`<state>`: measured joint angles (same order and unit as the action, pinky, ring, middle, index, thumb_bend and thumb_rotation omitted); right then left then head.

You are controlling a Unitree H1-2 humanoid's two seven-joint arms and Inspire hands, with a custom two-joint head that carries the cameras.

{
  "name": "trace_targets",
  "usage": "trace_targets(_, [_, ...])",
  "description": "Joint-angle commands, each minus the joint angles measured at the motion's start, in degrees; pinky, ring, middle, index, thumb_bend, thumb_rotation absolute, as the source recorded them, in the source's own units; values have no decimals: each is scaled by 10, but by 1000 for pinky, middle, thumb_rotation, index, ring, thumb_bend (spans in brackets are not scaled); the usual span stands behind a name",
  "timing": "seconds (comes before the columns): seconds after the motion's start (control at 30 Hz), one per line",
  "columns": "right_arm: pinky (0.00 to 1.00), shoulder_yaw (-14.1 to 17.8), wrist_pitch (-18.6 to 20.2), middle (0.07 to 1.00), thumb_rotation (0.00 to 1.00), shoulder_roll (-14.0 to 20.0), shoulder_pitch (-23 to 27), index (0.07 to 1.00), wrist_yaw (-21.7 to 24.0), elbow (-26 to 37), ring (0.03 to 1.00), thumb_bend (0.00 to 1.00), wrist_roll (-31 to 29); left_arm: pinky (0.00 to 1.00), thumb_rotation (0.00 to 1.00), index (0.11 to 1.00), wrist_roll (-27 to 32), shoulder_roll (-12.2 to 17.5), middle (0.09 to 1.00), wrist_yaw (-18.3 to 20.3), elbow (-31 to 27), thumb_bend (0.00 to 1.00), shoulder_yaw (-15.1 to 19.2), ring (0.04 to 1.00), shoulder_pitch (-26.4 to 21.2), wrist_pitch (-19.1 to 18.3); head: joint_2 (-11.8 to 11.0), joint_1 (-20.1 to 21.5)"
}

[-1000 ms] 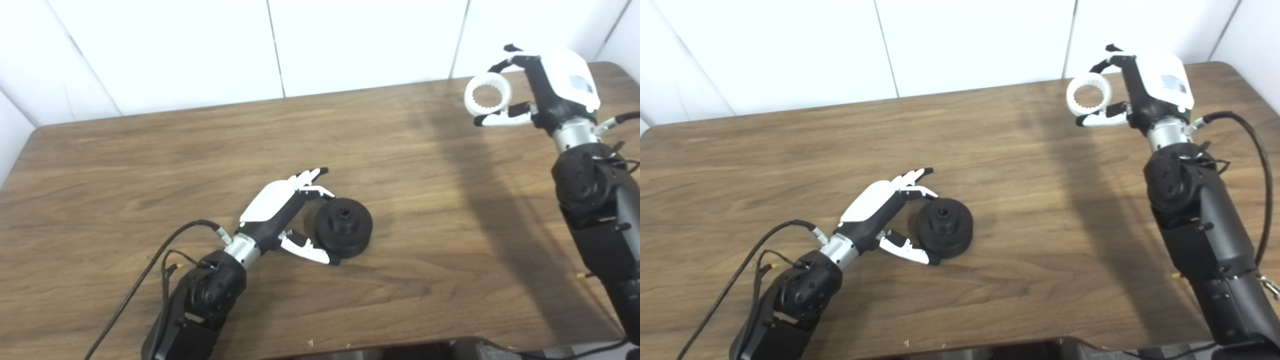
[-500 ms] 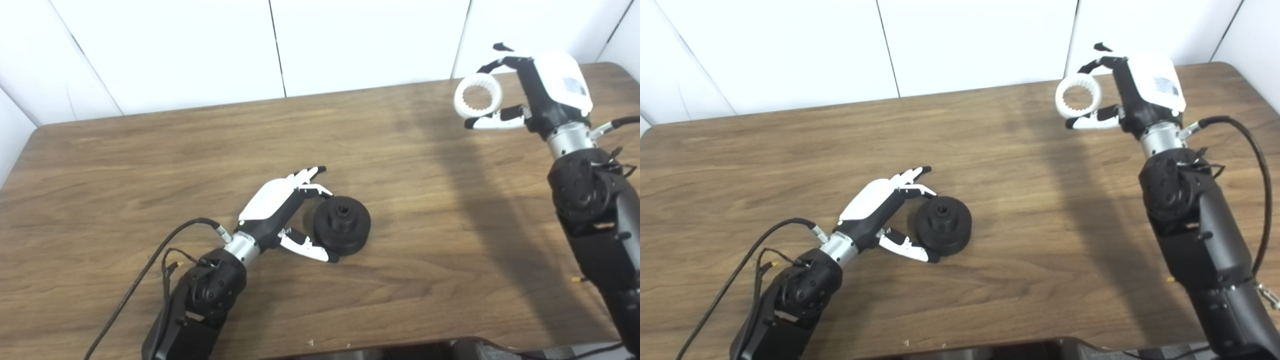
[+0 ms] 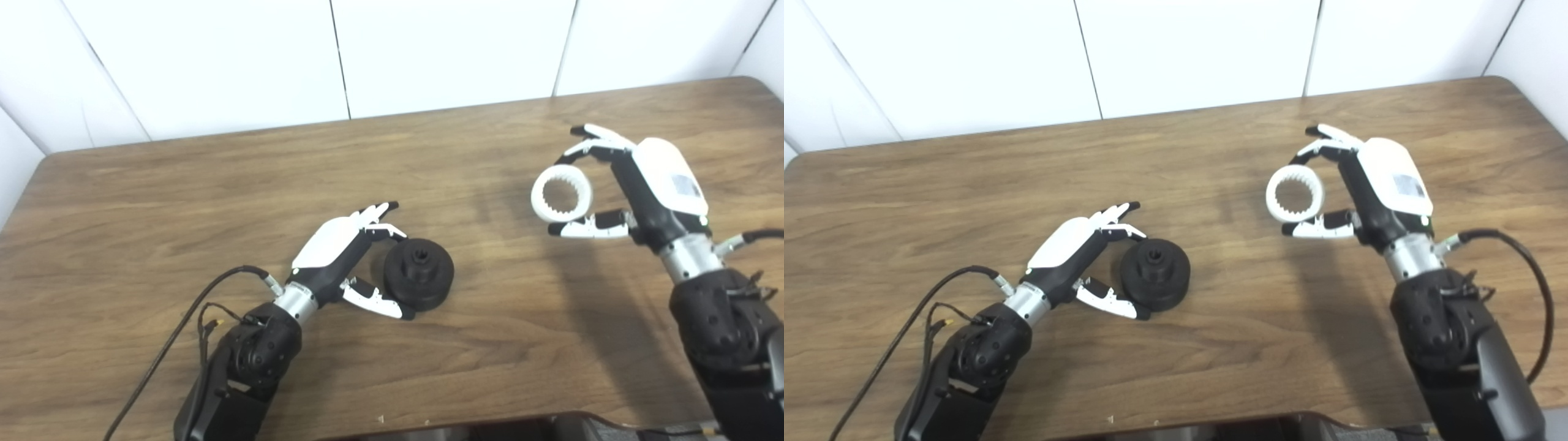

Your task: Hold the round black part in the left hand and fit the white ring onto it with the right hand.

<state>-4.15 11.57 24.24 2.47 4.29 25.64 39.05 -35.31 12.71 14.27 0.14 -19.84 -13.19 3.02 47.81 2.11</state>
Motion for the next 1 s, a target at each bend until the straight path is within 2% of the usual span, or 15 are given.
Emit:
trace_targets(0.0, [691,5,-15,852,153,-5,1,493,3,42,801,521,2,1000,347,630,3,3,1000,-11,-18,921,7,1000,-26,11,0,1])
trace_targets(0.1, [743,1,-21,855,152,-12,-12,493,9,54,809,521,1,1000,349,630,1,3,1000,-12,-17,920,7,1000,-27,12,0,2])
trace_targets(0.47, [815,-25,-33,857,153,-40,-16,494,38,72,819,520,11,1000,351,632,-1,0,1000,-9,-20,918,4,1000,-27,7,1,-3])
trace_targets(0.97, [874,-71,-43,863,158,-87,6,495,71,77,840,518,17,1000,347,637,-4,-5,1000,-10,-19,922,1,1000,-27,4,3,-6])
